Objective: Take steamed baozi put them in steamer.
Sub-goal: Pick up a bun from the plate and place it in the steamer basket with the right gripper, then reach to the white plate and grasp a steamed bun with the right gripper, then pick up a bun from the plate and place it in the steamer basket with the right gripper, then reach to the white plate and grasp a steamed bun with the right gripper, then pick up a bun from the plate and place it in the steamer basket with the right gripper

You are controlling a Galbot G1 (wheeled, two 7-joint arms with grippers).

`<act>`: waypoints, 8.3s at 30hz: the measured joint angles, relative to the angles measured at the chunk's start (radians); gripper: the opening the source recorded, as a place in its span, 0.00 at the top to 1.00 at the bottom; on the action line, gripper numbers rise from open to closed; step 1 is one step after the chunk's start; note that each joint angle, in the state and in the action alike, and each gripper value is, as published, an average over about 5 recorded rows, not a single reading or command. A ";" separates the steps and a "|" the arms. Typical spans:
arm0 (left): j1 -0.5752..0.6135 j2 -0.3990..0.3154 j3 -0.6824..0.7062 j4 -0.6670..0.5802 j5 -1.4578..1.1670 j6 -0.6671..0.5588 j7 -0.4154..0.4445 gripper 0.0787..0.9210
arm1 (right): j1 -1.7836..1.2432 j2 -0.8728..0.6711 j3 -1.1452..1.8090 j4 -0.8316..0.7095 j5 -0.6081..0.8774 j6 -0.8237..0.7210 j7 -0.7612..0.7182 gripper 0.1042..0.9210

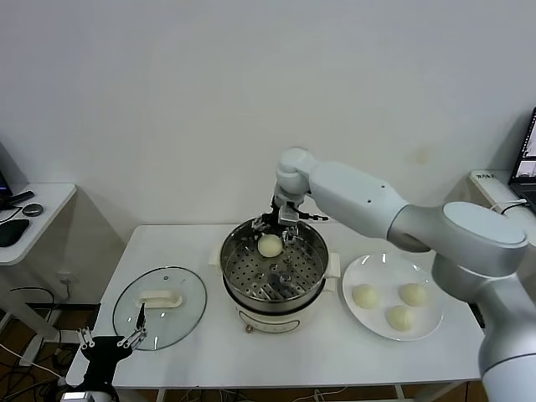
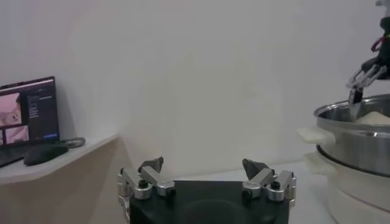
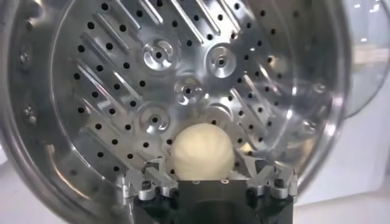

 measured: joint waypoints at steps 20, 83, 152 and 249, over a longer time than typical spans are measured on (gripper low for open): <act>-0.049 0.041 0.028 -0.018 -0.034 0.098 -0.020 0.12 | 0.214 -0.560 -0.200 0.542 0.423 -0.820 -0.039 0.12; -0.045 0.009 0.019 -0.008 0.024 0.144 -0.020 0.12 | -0.458 -0.527 0.258 0.279 0.150 -1.014 -0.051 0.47; -0.079 0.012 0.004 -0.001 -0.007 0.125 -0.021 0.12 | 0.019 0.031 -0.186 0.288 0.821 -1.435 0.173 0.18; -0.062 0.029 0.016 -0.009 0.017 0.132 -0.006 0.12 | -0.476 -0.753 0.365 0.433 0.162 -0.919 -0.199 0.54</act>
